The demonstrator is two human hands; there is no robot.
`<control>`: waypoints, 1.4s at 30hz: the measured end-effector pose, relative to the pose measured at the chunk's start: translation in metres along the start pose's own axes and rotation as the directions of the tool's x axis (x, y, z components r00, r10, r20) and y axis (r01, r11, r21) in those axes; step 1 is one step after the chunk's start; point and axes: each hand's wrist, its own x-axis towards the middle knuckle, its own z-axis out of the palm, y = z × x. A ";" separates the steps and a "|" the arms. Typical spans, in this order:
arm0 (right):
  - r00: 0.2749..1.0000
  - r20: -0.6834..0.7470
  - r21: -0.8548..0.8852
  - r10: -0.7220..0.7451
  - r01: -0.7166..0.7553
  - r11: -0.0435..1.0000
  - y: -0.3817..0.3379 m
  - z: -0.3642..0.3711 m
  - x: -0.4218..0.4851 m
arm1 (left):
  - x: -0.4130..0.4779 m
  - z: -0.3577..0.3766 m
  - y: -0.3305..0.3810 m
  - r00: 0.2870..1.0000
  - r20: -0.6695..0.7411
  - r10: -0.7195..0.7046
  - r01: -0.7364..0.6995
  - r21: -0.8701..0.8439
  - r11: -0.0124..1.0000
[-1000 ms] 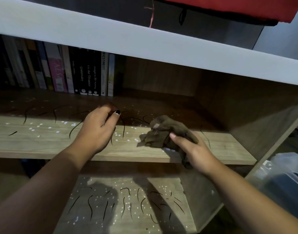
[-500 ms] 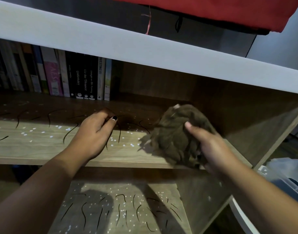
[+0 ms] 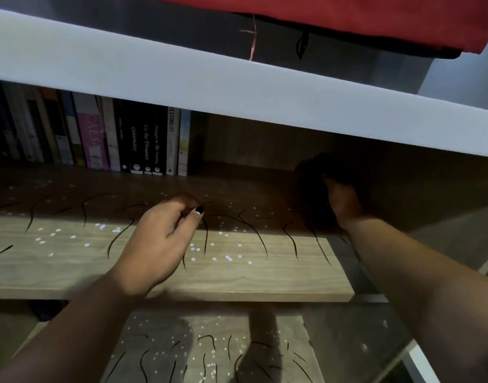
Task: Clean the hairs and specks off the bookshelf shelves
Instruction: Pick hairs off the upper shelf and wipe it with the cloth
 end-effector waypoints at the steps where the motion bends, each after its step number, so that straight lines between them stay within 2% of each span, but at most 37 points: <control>1: 0.999 0.039 -0.076 -0.006 0.009 0.997 0.003 0.005 0.002 | 0.000 0.000 0.000 1.000 0.002 0.007 -0.007 -0.004 1.000; 4: 0.988 0.153 -0.231 0.035 0.001 0.973 0.005 0.019 -0.001 | 0.000 0.000 0.001 1.000 -0.009 -0.010 0.010 -0.054 0.999; 9: 0.975 0.215 -0.223 0.056 -0.007 0.975 0.034 0.032 0.029 | 0.001 0.000 0.003 0.997 -0.002 -0.071 0.070 -0.146 0.987; 13: 0.956 0.282 -0.187 0.078 -0.025 0.982 0.000 0.053 -0.029 | 0.002 -0.001 0.005 0.993 -0.001 -0.115 0.113 -0.173 0.978; 18: 0.929 0.367 -0.114 0.051 -0.009 0.993 -0.008 0.064 -0.067 | 0.001 -0.001 0.007 0.984 -0.016 -0.178 0.172 -0.197 0.965; 22: 0.860 0.497 -0.103 0.120 -0.079 0.992 -0.009 0.050 -0.100 | 0.001 -0.002 0.007 0.975 -0.026 -0.220 0.210 -0.210 0.955; 27: 0.788 0.616 -0.028 0.020 -0.003 1.000 -0.016 0.029 -0.154 | -0.001 -0.003 0.010 0.965 -0.059 -0.256 0.231 -0.272 0.934; 29: 0.751 0.660 -0.022 0.007 0.010 1.000 -0.017 0.022 -0.172 | -0.003 -0.004 0.013 0.970 -0.062 -0.236 0.213 -0.251 0.944; 32: 0.720 0.694 0.007 0.011 -0.022 1.000 -0.023 0.016 -0.192 | -0.007 -0.005 0.016 0.993 -0.023 -0.118 0.114 -0.148 0.982; 34: 0.720 0.694 0.035 0.009 -0.046 0.998 -0.029 0.012 -0.200 | -0.011 -0.006 0.017 0.997 0.007 -0.075 0.075 -0.139 0.987; 37: 0.753 0.657 0.103 0.029 -0.127 0.987 -0.042 0.008 -0.199 | -0.012 -0.015 0.014 0.995 -0.041 -0.093 0.084 -0.173 0.981; 42: 0.852 0.520 0.267 0.069 -0.238 0.934 -0.055 0.008 -0.171 | -0.011 -0.035 -0.001 0.989 -0.097 -0.116 0.100 -0.158 0.982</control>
